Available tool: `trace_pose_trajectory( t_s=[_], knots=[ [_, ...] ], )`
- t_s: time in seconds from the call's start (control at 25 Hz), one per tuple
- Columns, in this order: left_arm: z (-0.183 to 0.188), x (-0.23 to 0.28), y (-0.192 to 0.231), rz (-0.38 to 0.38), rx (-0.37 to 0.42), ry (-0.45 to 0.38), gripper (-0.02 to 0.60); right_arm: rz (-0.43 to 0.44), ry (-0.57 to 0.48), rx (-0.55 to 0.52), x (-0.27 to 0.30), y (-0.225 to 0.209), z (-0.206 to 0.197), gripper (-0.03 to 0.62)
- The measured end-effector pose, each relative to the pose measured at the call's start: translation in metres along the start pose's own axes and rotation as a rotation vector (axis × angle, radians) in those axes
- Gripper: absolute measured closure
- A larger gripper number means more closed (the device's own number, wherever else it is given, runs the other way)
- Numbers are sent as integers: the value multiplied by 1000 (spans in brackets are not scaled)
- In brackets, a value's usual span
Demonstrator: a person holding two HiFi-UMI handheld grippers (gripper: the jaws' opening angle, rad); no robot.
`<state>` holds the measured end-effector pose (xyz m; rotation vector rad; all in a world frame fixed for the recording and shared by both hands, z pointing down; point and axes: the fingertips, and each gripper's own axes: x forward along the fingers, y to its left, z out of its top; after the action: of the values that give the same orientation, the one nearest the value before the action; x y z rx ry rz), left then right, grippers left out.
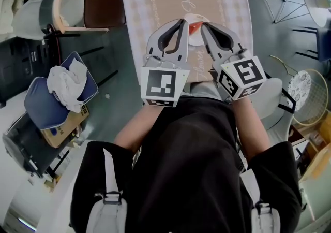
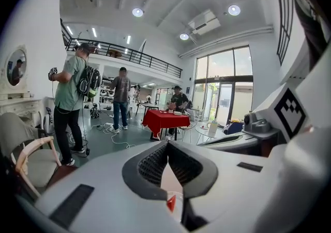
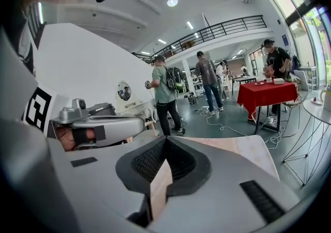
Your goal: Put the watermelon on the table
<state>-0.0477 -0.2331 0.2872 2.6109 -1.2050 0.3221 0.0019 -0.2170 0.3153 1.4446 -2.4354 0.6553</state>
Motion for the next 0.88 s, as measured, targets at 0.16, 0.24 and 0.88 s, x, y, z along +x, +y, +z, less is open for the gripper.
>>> trace_pose_trajectory(
  t_s=[0.16, 0.24, 0.88],
  knots=[
    [3, -10, 2, -4, 4, -11, 569, -10, -5, -3, -2, 5, 5, 580],
    [4, -13, 2, -3, 5, -14, 569, -20, -5, 13, -3, 5, 5, 580],
    [11, -51, -48, 42, 33, -55, 569, -5, -33, 12, -68, 13, -10, 580]
  ],
)
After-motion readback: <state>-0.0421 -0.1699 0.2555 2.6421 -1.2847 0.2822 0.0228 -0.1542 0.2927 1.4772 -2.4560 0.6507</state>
